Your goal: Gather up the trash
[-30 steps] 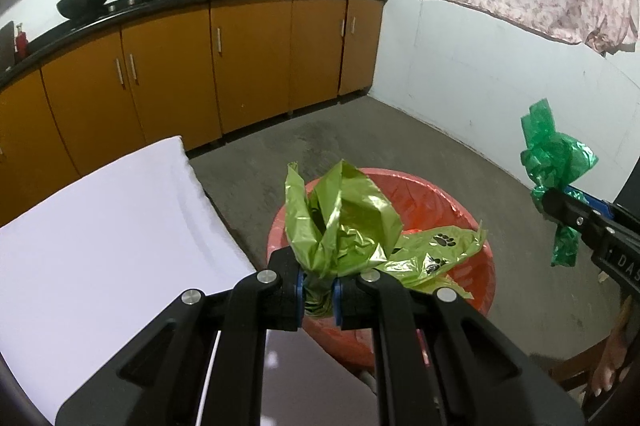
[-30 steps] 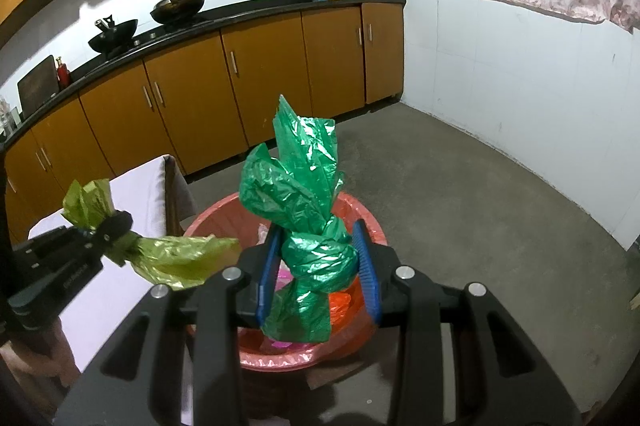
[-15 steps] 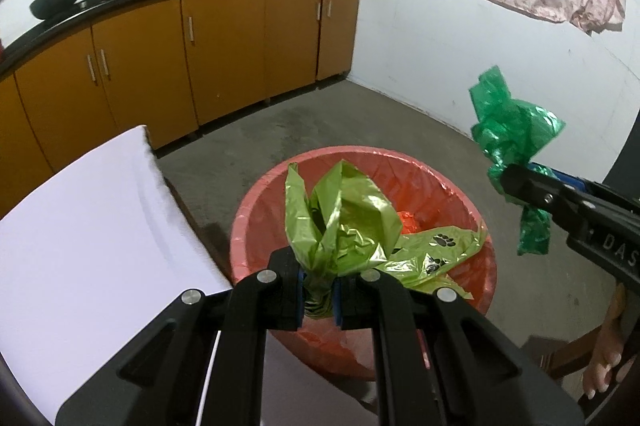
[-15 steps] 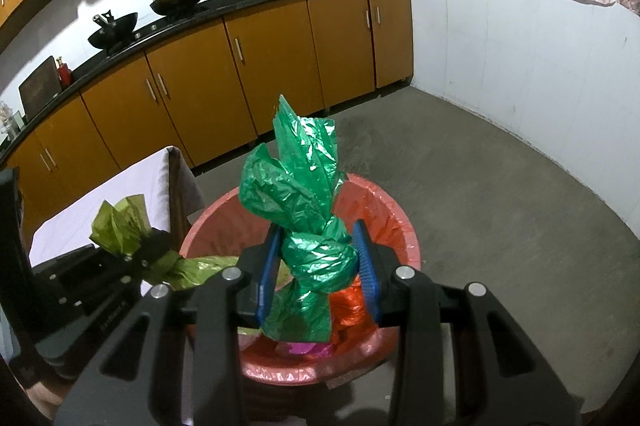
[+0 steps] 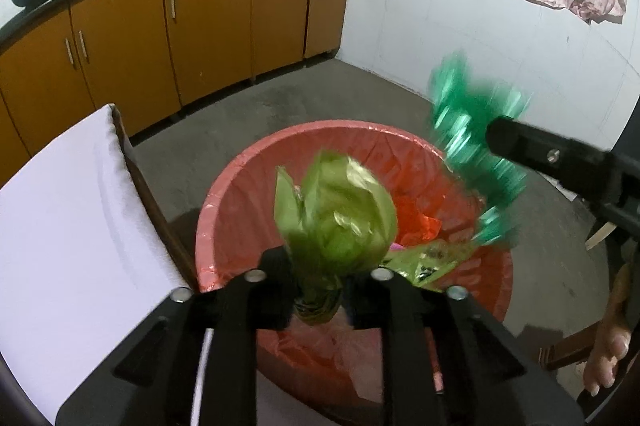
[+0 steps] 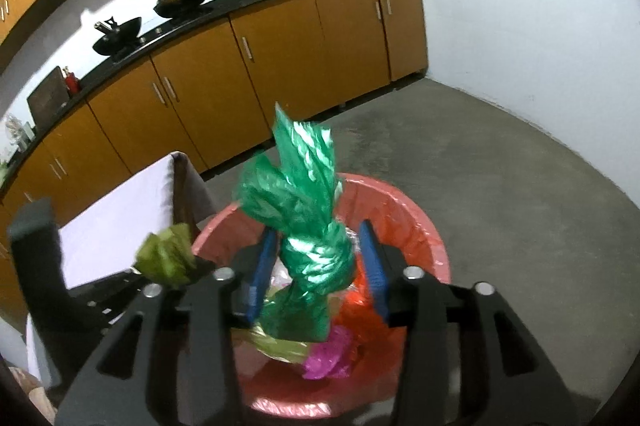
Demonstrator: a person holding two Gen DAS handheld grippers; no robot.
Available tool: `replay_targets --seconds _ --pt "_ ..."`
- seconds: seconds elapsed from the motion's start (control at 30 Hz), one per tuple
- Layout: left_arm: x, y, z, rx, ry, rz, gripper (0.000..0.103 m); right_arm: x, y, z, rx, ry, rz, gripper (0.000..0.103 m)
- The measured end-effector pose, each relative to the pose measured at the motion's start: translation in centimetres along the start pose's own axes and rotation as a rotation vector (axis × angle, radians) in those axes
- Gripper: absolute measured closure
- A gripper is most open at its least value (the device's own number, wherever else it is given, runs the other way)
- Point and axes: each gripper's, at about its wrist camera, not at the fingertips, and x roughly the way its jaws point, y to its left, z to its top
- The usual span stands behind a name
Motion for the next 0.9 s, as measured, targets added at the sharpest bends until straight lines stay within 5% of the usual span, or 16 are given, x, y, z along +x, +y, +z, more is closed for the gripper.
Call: replay_targets --seconds 0.03,0.2,0.53,0.63,0.9 --pt "0.1 0.2 0.0 -0.004 0.0 0.003 0.066 0.0 -0.1 0.0 0.0 -0.004 0.002 0.049" --pt "0.0 0.8 -0.1 -0.027 -0.004 0.003 0.057 -0.3 -0.7 0.1 0.014 -0.017 -0.006 0.042" --pt "-4.7 2.7 -0.3 -0.072 -0.1 0.053 0.023 -5.4 0.1 0.3 -0.055 -0.168 -0.116 0.004" --pt "-8.1 3.2 -0.7 -0.083 -0.174 0.099 0.006 -7.4 1.1 0.0 -0.102 -0.213 -0.179 0.004" --pt "-16.9 3.5 -3.4 -0.075 -0.33 0.249 0.002 -12.5 4.9 -2.3 -0.152 -0.258 -0.198 0.004"
